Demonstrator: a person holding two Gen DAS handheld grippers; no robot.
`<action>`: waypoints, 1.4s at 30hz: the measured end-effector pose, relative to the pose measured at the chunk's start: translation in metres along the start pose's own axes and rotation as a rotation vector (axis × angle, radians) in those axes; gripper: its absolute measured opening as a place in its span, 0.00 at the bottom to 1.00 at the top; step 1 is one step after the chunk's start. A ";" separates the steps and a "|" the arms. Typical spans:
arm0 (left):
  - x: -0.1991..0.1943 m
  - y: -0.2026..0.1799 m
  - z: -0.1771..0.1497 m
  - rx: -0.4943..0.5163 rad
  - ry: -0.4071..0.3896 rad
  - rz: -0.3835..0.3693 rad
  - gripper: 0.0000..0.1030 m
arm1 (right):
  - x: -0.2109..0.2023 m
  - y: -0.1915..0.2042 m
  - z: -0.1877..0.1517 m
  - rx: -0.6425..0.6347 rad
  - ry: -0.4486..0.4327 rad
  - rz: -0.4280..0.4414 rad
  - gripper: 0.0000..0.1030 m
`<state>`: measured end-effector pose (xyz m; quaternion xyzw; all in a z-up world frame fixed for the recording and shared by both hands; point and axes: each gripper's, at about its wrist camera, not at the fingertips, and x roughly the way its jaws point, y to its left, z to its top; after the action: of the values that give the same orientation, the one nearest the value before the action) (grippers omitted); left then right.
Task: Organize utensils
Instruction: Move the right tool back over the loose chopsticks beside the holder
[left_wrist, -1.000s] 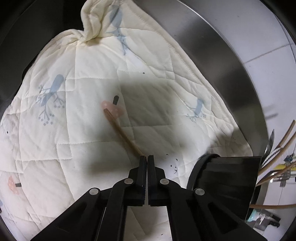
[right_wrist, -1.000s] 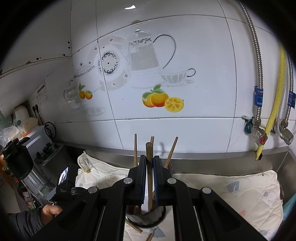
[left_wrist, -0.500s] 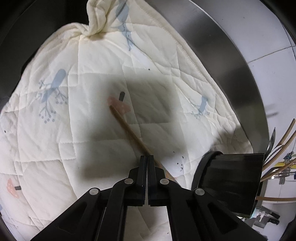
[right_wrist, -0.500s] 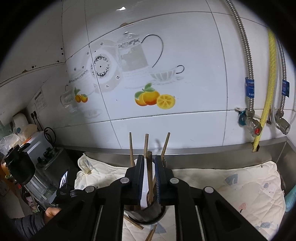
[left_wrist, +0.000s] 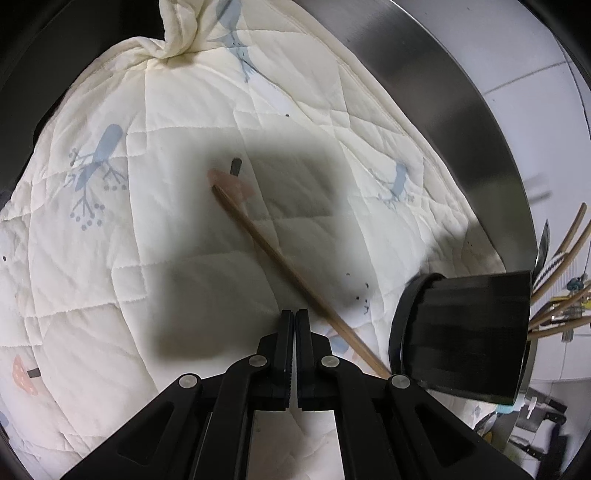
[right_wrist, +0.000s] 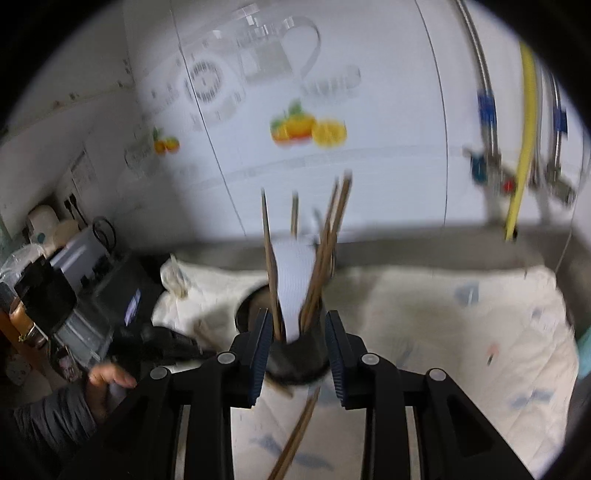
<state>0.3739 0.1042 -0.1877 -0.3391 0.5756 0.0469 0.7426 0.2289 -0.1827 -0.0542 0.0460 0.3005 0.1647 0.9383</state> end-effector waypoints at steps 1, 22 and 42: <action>0.000 0.000 -0.001 0.001 0.002 -0.002 0.01 | 0.006 -0.001 -0.007 0.005 0.033 -0.009 0.32; -0.014 0.018 -0.021 0.040 0.038 -0.037 0.01 | 0.083 0.034 -0.068 -0.124 0.314 0.009 0.16; -0.016 0.022 -0.020 0.079 0.043 -0.050 0.01 | 0.135 0.016 -0.068 -0.186 0.385 0.075 0.16</action>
<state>0.3424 0.1151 -0.1857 -0.3248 0.5841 -0.0018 0.7438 0.2885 -0.1232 -0.1810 -0.0618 0.4558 0.2322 0.8570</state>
